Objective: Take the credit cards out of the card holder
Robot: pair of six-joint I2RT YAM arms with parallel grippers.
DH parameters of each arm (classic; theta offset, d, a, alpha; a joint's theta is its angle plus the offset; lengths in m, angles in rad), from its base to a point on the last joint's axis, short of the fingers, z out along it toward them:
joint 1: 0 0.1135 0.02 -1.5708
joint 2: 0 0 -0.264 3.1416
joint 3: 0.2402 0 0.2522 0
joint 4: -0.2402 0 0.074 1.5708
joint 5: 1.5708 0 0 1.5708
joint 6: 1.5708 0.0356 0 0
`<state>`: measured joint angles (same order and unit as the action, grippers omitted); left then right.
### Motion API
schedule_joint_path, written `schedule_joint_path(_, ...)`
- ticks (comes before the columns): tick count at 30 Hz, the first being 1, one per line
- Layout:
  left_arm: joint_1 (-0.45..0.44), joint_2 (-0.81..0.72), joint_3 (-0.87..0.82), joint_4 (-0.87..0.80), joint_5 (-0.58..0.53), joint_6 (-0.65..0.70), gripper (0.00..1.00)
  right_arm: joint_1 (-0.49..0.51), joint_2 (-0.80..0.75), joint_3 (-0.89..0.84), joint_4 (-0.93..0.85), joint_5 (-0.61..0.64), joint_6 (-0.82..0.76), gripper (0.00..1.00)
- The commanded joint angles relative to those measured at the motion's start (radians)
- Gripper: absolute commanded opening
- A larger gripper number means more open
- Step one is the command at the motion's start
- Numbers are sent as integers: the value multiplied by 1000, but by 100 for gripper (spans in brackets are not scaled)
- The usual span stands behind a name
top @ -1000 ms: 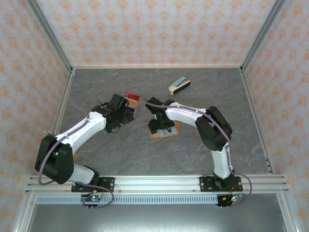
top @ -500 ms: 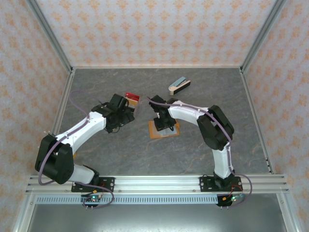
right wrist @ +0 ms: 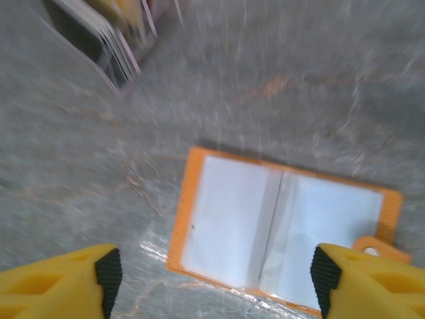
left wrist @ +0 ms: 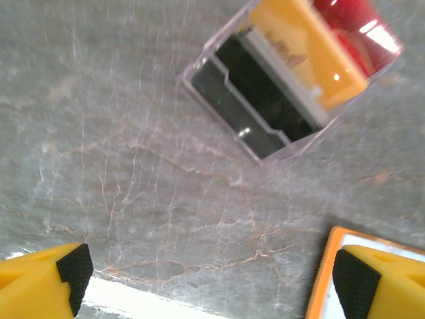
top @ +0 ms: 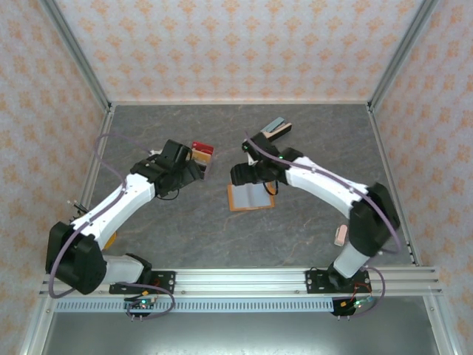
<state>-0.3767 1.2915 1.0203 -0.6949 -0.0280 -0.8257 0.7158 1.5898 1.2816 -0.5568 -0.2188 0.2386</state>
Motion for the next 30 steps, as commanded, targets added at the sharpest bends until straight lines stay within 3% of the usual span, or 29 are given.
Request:
schedule_joint_path(1,7,-69,43,-35,-143,77,96,-20,-112,-67,71,182,52,84)
schedule_joint_path(7,7,-182,28,5,-407,204,100,-70,-357,-219,180,520,16,100)
schedule_joint_path(12,7,-259,-87,172,-607,331,100,-147,-479,-321,242,720,-16,100)
schedule_joint_path(16,7,-281,-179,257,-764,359,100,-240,-498,-398,264,858,-10,100)
schedule_joint_path(19,7,-277,-260,367,-799,459,100,-312,-508,-484,322,920,-8,100)
schedule_joint_path(23,16,-265,-364,523,-824,549,100,-428,-525,-599,393,898,44,100)
schedule_joint_path(30,128,-191,-494,776,-658,627,100,-528,-508,-800,667,865,-81,100)
